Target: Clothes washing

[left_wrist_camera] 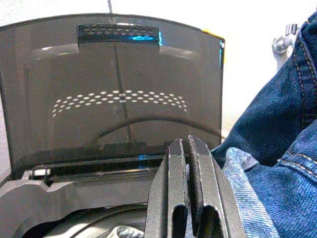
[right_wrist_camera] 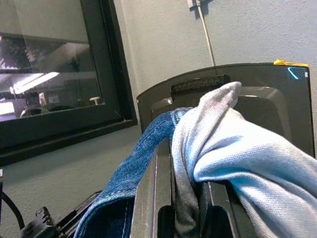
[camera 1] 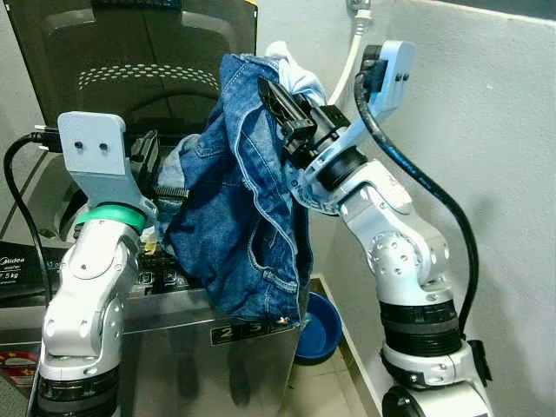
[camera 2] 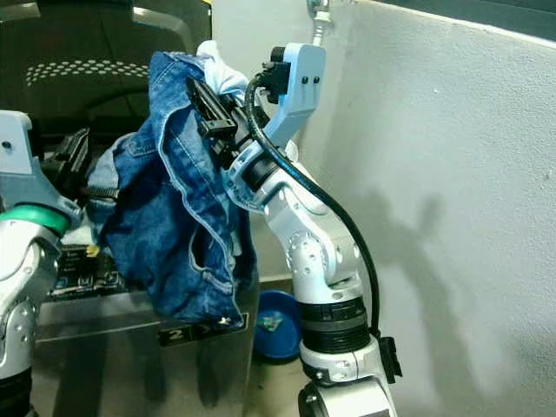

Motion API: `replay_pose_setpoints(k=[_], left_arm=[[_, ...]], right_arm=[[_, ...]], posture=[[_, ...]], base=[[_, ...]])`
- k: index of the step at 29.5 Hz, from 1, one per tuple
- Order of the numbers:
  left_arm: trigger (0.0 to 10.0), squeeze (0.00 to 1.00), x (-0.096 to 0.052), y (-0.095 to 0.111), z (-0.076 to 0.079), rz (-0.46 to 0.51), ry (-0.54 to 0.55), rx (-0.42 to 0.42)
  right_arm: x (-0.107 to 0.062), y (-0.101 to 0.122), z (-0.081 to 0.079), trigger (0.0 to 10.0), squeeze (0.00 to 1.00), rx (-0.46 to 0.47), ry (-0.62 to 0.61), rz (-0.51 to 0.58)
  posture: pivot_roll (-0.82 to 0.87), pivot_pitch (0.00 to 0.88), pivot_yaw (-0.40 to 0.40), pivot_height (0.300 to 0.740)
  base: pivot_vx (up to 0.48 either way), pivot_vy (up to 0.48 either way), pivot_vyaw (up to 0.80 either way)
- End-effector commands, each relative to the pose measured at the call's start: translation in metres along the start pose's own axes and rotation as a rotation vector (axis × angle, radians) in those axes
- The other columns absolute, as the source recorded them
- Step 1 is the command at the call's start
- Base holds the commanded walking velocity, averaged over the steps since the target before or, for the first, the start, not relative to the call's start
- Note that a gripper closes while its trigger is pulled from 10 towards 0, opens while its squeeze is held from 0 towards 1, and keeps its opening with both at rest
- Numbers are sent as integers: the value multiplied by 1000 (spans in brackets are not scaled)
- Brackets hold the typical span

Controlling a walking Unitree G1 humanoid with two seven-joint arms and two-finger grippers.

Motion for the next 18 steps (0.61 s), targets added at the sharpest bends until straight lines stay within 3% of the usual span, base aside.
replay_pose_setpoints(k=[1,11,18], left_arm=[[10000,0,-2,1,0,12,-2,11],[10000,0,-3,2,2,20,-11,-6],[10000,0,-4,3,1,26,-2,-31]], right_arm=[[2,10,-6,10000,0,-10,27,36],[0,7,-8,10000,0,-20,34,19],[0,7,-7,10000,0,-18,31,14]], posture=[[48,0,-25,740],[49,0,-26,740],[50,0,-28,740]], base=[[398,0,0],[382,0,0],[0,0,0]])
Point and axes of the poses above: a point about 5 cm out from each wrist's last joint towards the gripper, its own x axis pointing out of the wrist towards the gripper, its own y axis along the axis of the wrist's last joint, z = x × y, the point moved 4 cm from there along x, pointing out of the wrist towards the gripper, and after that the axes turned 1 degree about -x, right-handed, at the moved point
